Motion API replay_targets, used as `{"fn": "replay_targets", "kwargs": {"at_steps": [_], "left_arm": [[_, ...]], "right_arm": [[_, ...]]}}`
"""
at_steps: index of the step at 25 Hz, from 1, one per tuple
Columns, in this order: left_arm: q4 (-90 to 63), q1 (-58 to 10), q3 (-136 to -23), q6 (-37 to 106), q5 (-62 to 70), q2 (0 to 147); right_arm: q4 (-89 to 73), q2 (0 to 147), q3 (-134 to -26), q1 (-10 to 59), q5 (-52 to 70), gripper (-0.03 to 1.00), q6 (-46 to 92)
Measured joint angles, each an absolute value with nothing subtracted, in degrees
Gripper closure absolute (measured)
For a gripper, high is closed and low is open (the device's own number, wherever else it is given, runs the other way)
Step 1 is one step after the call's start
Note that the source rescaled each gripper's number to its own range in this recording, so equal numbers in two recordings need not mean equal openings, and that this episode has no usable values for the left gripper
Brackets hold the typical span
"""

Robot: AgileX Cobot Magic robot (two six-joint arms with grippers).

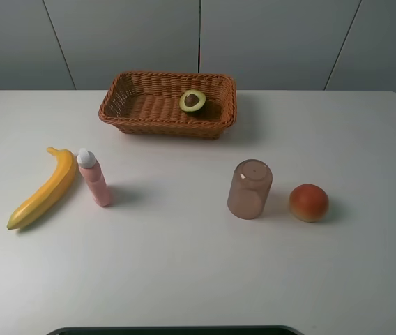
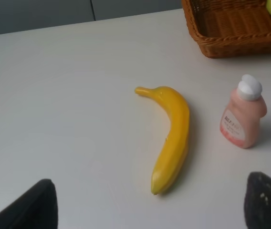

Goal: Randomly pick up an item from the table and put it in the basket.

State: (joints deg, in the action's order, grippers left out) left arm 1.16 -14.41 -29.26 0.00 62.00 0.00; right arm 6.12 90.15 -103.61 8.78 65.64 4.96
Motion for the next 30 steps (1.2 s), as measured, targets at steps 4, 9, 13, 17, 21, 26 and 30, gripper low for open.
{"fn": "replay_targets", "kwargs": {"at_steps": [4,9,13,17,21,26,30], "left_arm": [[1.16,-14.41,-29.26,0.00,62.00,0.00],[1.16,-14.41,-29.26,0.00,62.00,0.00],[1.16,-14.41,-29.26,0.00,62.00,0.00],[1.16,-14.41,-29.26,0.00,62.00,0.00],[1.16,-14.41,-29.26,0.00,62.00,0.00],[1.16,-14.41,-29.26,0.00,62.00,0.00],[1.16,-14.41,-29.26,0.00,62.00,0.00]], "right_arm": [[4.61,82.89,-100.93,2.89,69.04,-0.01,6.52],[3.70,68.85,-88.81,-0.87,68.85,-0.01,6.87],[3.70,57.38,-76.87,-1.07,65.88,-0.01,6.87],[3.70,46.14,-65.29,-1.07,65.30,-0.02,6.87],[3.70,35.39,-54.02,-1.07,65.18,-0.02,6.87],[1.79,21.92,-42.39,-1.07,62.94,-0.02,6.30],[0.41,12.12,-35.61,-1.07,61.98,-0.02,4.95]]}}
